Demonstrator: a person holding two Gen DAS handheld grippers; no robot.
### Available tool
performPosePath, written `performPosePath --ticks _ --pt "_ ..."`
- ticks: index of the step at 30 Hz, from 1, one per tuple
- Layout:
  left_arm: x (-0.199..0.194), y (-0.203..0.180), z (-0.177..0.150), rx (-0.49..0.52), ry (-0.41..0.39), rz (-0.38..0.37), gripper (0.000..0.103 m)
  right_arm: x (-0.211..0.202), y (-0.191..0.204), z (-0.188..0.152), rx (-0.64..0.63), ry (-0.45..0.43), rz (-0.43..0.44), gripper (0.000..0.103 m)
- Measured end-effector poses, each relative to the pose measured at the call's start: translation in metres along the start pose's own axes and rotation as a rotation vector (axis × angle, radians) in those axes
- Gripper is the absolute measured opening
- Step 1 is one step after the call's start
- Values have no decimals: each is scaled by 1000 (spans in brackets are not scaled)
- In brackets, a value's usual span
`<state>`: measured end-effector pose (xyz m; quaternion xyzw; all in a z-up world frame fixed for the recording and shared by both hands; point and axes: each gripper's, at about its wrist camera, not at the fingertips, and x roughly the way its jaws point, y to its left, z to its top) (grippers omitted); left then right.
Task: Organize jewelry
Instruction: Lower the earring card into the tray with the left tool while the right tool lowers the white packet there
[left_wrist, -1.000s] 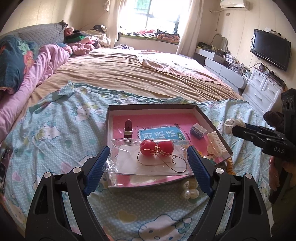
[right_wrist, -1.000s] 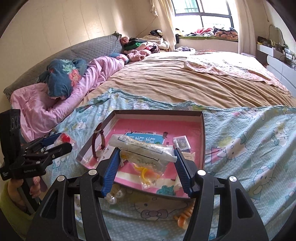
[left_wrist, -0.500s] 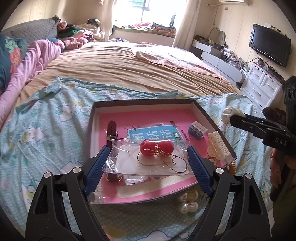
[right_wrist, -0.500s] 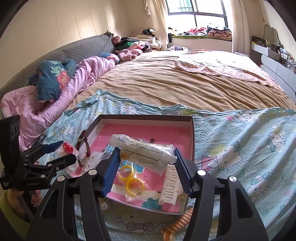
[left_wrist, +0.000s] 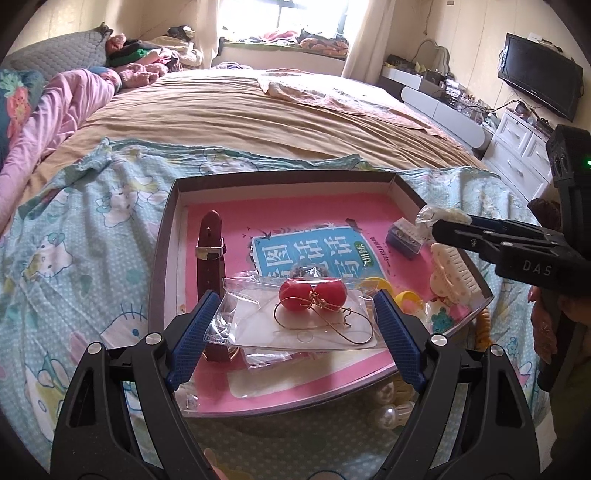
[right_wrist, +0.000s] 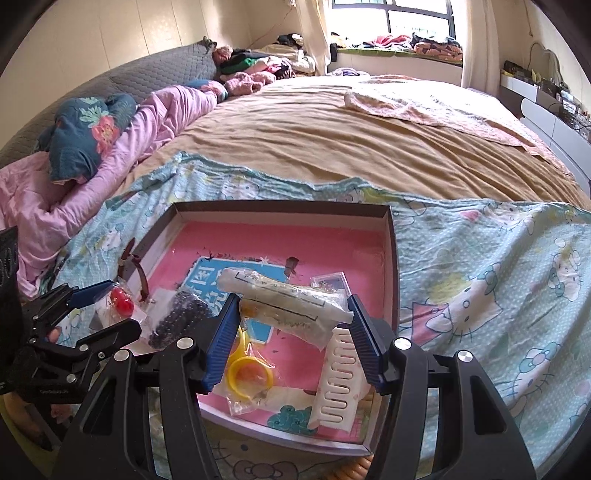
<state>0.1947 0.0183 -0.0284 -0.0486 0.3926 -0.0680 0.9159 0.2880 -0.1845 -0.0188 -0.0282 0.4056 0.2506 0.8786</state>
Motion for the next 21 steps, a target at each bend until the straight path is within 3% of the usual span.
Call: performPosePath --ticks 9,21 --pt "6 4 -1 -5 15 10 77 25 10 -3 -32 61 -7 57" --pt "8 4 -2 -7 19 9 77 26 10 -5 -21 69 -7 59"
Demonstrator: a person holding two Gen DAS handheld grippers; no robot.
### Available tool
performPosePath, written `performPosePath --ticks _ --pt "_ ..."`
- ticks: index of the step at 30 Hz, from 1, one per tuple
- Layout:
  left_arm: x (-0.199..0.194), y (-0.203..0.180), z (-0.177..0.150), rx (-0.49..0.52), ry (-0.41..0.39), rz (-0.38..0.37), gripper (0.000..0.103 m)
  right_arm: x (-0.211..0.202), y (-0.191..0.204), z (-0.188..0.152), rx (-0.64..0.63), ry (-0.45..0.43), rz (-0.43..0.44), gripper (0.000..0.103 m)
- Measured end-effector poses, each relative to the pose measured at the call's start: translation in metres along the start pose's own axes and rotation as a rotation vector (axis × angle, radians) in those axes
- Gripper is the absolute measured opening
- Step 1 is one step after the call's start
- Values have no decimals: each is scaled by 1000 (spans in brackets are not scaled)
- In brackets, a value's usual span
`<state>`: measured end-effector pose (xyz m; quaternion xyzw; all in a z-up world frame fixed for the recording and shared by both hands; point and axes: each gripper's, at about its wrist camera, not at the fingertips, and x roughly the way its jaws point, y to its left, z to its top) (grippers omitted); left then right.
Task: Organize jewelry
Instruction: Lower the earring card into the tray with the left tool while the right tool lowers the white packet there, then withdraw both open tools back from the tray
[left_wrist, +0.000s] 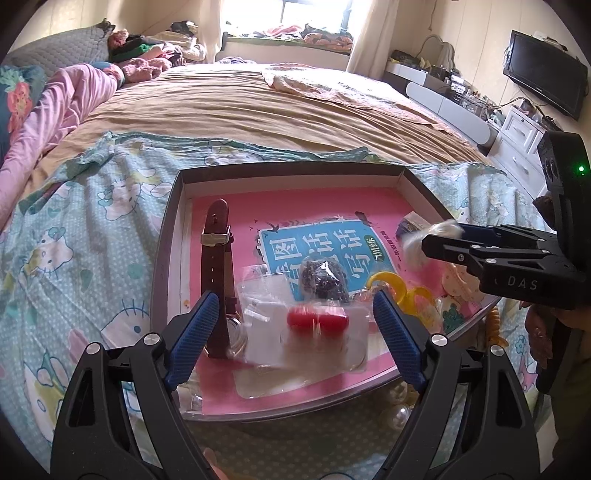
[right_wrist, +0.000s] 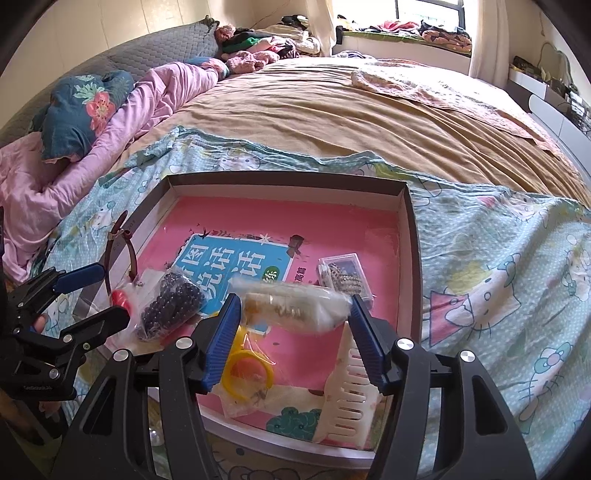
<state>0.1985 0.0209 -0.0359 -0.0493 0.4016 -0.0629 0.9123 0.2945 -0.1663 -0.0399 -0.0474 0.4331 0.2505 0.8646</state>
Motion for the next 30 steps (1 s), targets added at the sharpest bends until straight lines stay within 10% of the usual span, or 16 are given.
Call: performPosePath --ticks 30 --pt "-73 -20 10 7 -127 -2 93 -116 -22 -27 77 -192 12 87"
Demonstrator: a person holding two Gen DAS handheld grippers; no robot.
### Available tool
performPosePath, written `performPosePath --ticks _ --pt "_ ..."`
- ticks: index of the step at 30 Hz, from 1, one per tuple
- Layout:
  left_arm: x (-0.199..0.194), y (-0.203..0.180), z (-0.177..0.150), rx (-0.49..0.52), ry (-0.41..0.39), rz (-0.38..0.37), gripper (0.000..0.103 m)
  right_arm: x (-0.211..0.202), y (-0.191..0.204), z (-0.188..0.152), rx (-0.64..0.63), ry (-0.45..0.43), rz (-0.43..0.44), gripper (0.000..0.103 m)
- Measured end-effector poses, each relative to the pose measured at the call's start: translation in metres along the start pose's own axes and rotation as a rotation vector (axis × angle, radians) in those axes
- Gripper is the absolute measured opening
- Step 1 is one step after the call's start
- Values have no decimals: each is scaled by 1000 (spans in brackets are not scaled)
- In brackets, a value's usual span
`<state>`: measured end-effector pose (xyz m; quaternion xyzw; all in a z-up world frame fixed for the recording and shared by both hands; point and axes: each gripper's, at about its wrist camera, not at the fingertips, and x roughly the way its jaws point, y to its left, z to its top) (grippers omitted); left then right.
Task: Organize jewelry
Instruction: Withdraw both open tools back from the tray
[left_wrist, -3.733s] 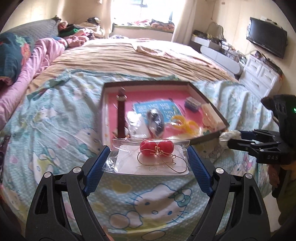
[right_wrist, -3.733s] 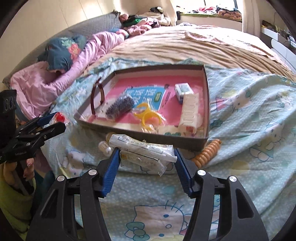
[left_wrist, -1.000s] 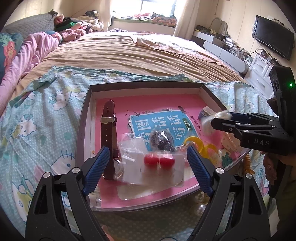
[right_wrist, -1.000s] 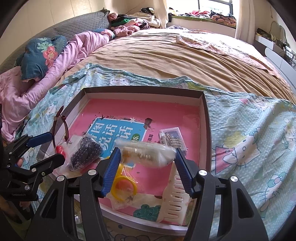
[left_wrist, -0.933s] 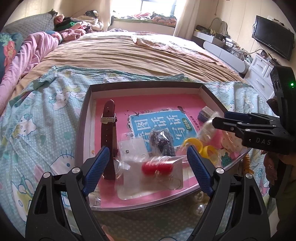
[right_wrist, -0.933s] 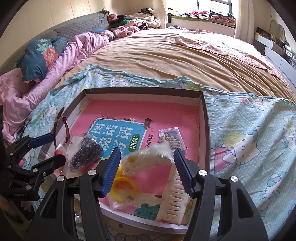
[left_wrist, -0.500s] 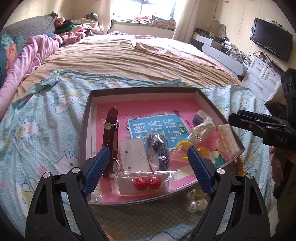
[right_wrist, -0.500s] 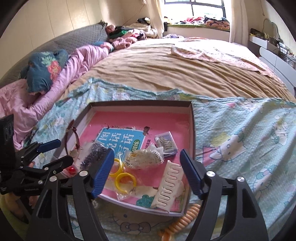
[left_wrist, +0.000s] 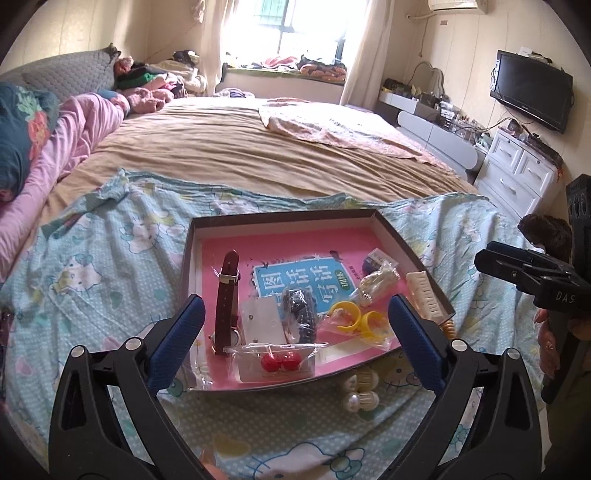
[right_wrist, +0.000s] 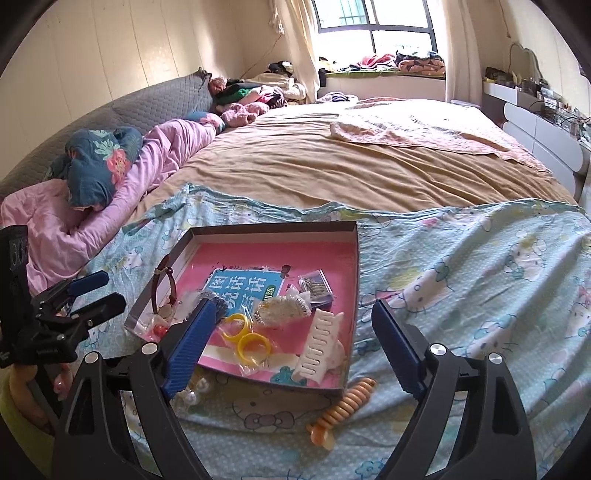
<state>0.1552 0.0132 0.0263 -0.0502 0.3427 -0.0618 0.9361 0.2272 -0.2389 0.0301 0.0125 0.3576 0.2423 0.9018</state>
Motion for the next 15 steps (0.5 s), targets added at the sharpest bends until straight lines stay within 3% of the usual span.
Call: performPosePath --ticks 15 --pt "-40 -7 -4 -1 -54 18 93 -39 -2 -12 2 -50 -3 91"
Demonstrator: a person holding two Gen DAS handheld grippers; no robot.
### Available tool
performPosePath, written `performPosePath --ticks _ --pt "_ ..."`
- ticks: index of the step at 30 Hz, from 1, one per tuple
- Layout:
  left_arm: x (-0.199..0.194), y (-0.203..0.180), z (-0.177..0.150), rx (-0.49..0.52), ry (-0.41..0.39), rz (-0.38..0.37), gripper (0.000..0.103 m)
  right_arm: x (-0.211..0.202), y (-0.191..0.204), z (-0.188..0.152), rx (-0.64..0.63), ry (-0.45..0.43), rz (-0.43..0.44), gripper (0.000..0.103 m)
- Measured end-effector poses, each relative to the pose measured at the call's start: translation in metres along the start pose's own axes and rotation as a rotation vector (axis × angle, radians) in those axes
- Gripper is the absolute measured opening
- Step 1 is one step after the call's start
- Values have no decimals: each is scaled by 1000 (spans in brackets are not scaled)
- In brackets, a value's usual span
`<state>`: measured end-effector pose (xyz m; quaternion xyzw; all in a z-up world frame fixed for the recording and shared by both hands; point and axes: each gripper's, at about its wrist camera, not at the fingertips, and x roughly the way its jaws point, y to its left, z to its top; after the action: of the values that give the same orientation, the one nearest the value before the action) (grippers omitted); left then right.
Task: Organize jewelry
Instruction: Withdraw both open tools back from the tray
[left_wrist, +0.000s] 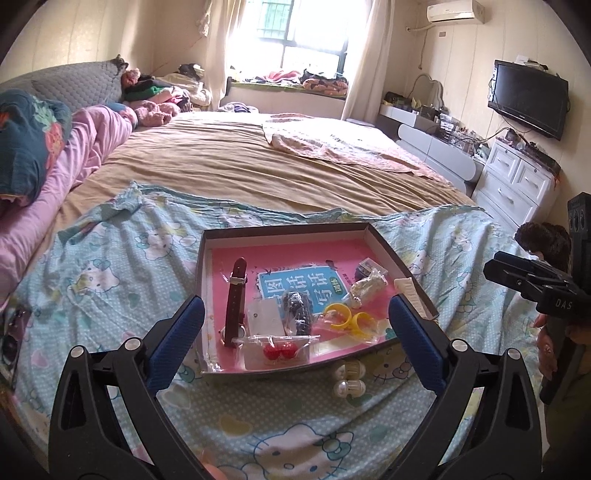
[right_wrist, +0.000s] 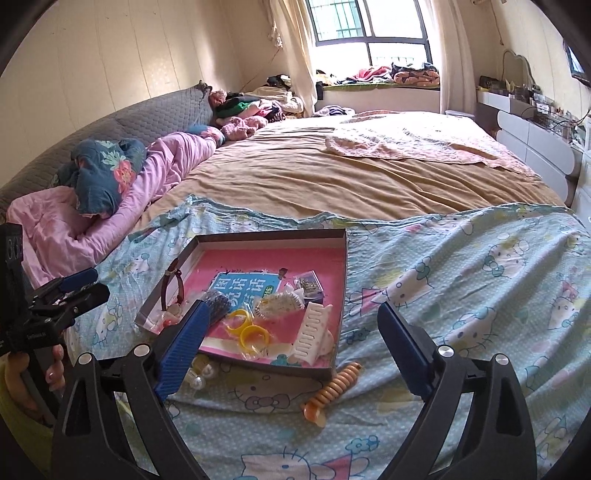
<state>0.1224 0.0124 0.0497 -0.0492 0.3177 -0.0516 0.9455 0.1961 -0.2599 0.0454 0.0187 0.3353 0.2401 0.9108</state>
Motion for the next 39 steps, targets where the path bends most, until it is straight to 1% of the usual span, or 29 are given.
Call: performPosePath --ticks 9,18,29,39 --pt "-15 -12 -9 21 -6 7 93 -16 1 -13 -12 -14 -3 91" --pt "-18 -24 -20 40 5 10 93 -25 -3 -30 -15 -2 -6 91" --pt "-4 -38 -36 54 58 8 93 -23 -14 -49 0 30 -9 91" --pt "20 -43 -54 68 129 14 93 -3 -21 -66 14 78 -33 91"
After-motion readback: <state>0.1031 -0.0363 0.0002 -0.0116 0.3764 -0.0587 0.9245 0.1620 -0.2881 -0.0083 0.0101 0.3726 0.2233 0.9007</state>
